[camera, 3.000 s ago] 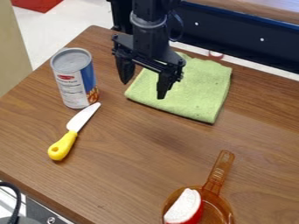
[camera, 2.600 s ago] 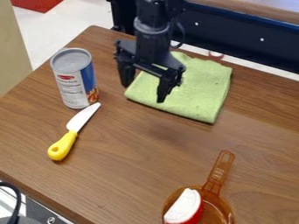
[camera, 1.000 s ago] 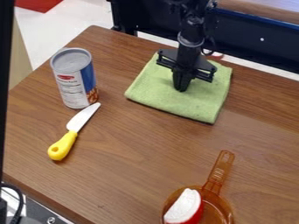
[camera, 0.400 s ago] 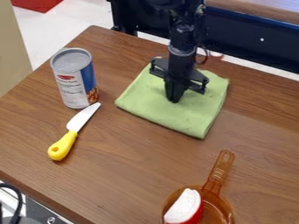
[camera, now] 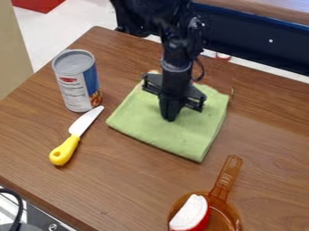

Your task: Move the green cloth to the middle of the table

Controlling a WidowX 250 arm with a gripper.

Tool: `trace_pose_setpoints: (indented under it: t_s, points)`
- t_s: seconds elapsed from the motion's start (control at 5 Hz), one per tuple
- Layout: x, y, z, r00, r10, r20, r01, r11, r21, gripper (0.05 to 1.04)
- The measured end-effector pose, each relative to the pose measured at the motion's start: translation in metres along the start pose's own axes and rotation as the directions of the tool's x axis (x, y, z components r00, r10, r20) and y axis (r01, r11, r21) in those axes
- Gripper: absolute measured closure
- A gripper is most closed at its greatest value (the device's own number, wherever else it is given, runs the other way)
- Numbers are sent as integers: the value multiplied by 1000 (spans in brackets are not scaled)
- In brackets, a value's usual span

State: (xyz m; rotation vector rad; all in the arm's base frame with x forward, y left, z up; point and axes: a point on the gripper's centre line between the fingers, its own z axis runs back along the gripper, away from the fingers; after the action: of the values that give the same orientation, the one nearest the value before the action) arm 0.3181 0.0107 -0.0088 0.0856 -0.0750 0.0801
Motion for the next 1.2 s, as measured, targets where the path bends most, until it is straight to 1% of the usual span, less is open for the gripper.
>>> trace_pose_setpoints:
  t_s: [0.2,0.4,0.6,0.8,1.0,1.2]
  points:
    - [-13,1,1,1000,-19,-10,19,1000,-2,1031]
    - [-30,4,4,998,-55,-9,55,998,-9,1031]
    - [-41,5,6,998,-63,-2,63,998,-12,1031]
    - [-50,6,10,999,-43,4,43,999,-14,1031]
    - [-57,4,13,1000,5,12,-5,1000,-9,1031]
    - [-57,3,13,994,109,30,-109,994,17,1031]
